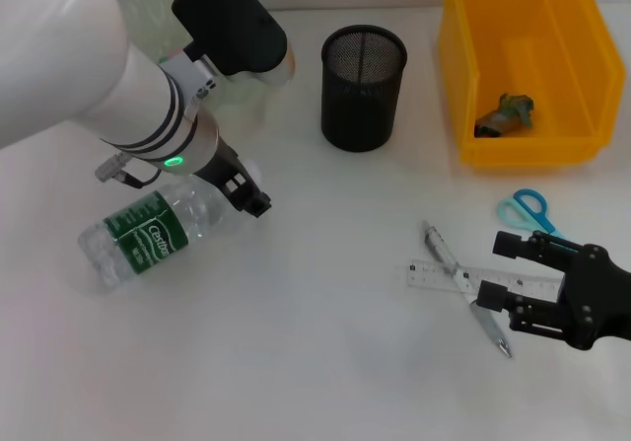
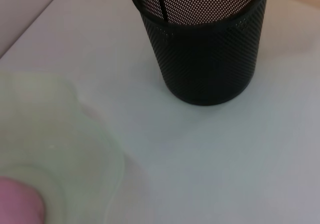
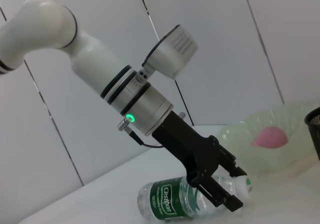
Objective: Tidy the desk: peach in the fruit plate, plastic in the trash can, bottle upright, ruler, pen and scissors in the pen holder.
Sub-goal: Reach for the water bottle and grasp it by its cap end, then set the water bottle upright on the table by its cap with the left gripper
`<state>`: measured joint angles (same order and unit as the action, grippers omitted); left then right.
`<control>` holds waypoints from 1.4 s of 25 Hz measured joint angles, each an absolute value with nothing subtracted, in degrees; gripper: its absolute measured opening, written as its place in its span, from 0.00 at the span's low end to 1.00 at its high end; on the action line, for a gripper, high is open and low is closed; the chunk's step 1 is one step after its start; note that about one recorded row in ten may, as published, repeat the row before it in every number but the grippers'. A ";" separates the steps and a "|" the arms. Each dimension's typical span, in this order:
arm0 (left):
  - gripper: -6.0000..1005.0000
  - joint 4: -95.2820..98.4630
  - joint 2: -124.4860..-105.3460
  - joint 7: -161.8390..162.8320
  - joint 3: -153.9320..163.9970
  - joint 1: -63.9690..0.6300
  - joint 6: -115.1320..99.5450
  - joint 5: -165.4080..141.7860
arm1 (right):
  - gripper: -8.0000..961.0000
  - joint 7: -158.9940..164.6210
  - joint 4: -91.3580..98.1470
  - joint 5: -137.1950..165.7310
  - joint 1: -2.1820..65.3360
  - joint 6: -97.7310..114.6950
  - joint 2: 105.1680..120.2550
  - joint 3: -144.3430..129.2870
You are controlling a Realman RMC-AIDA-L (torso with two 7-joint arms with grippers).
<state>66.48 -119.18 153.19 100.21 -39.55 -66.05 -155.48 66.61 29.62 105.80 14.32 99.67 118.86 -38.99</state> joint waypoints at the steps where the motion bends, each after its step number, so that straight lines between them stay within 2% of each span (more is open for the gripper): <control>1: 0.73 66.44 -119.18 153.20 100.55 -39.48 -65.80 -155.78 | 0.82 66.61 29.62 105.79 14.29 99.66 118.85 -38.97; 19: 0.47 67.19 -119.18 153.18 103.02 -39.12 -64.40 -156.99 | 0.82 66.62 29.68 105.75 14.63 99.67 118.47 -38.84; 25: 0.44 73.77 -119.15 152.39 104.40 -35.24 -63.19 -156.61 | 0.82 66.62 29.64 105.72 14.62 99.61 118.47 -38.76; 26: 0.44 79.48 -118.86 151.68 103.91 -31.48 -61.54 -155.48 | 0.82 66.63 29.62 105.72 14.62 99.49 118.47 -38.76; 35: 0.44 89.98 -118.78 147.36 103.31 -21.59 -54.04 -151.25 | 0.82 66.63 29.64 105.72 14.39 98.99 118.71 -38.74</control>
